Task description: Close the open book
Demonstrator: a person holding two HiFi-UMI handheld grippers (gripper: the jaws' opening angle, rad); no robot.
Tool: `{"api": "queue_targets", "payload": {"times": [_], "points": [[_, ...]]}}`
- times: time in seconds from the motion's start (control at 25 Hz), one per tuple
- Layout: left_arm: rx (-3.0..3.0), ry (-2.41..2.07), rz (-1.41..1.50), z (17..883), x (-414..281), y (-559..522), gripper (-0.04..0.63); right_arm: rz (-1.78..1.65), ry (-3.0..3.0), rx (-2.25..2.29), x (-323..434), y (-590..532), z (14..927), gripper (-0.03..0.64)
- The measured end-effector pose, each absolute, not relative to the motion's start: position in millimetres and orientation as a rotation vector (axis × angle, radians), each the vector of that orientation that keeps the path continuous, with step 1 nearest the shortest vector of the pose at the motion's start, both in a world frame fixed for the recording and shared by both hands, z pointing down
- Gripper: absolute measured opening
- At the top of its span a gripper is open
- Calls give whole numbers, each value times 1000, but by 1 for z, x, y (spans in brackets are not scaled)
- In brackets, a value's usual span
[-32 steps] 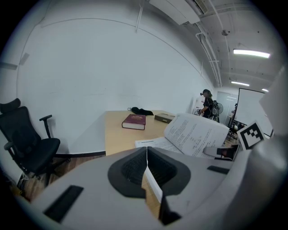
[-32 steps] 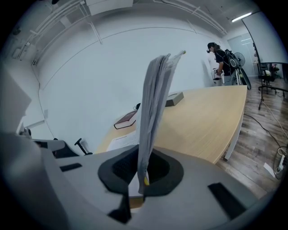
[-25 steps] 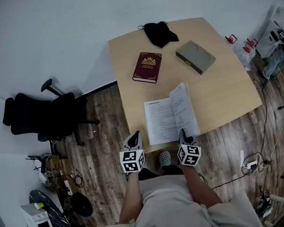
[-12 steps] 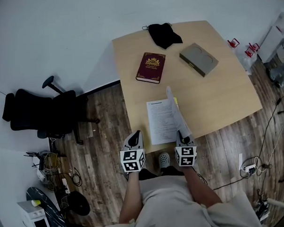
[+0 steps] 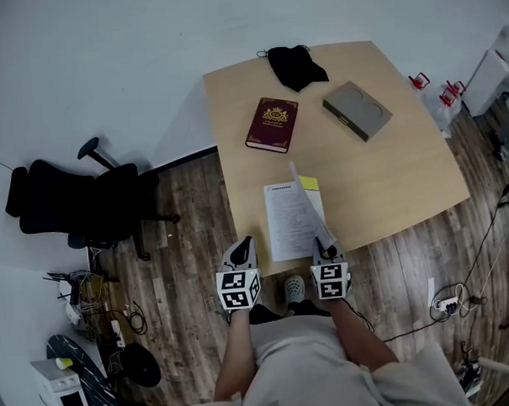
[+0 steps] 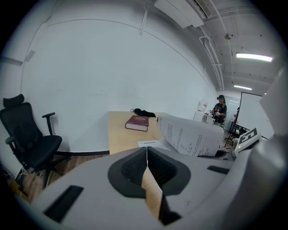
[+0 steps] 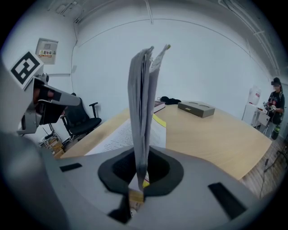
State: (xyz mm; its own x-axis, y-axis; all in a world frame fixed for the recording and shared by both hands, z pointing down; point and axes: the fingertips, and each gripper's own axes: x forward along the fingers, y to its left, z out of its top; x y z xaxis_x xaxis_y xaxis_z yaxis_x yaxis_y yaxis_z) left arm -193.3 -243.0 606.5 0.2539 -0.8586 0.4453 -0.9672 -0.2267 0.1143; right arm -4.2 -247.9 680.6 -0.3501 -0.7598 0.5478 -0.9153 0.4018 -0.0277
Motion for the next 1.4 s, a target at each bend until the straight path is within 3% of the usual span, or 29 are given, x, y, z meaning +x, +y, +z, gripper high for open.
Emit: {"api": "queue_targets", "payload": {"times": [0.64,1.4], "points": [[2131,-1693,411,616,-212,-244,23,263,-2162,1198,-34,-247,703,48],[2145,-1702,397,610,-213,-240,23,261,-2153,1043,-52,-232,717,153]]}}
